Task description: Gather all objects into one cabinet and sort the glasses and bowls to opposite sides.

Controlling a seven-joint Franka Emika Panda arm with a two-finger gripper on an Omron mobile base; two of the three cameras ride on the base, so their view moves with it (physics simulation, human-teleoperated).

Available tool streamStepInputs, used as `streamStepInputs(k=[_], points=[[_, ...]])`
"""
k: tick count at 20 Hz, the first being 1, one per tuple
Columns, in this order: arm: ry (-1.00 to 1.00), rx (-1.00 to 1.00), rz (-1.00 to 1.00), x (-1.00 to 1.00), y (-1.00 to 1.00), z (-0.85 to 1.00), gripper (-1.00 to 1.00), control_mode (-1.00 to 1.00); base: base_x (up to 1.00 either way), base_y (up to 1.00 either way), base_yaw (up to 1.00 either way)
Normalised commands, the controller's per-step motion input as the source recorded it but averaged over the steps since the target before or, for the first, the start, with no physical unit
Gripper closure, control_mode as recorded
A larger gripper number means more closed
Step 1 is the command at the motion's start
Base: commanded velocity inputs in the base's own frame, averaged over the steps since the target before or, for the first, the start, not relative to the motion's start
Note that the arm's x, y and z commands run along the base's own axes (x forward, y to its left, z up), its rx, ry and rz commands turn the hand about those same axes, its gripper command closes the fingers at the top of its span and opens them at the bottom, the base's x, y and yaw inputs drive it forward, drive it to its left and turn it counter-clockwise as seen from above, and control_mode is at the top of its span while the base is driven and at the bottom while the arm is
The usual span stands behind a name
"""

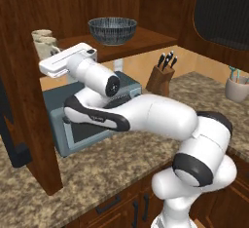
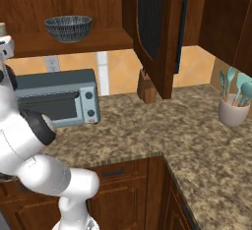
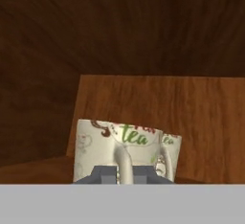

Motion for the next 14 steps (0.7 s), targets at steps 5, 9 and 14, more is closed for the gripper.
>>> streamStepInputs(k=[5, 9, 14], points=[[-0.01, 0.0, -0.01, 0.58, 0.57, -0.24, 1.0, -1.0, 0.0, 0.0, 0.0], [-0.01, 0.0, -0.02, 0.65, 0.64, -0.32, 1.0, -1.0, 0.0, 0.0, 0.0], [-0.04, -0.01, 0.0, 0.25, 0.76, -0.48, -1.0, -1.0, 0.0, 0.0, 0.0]])
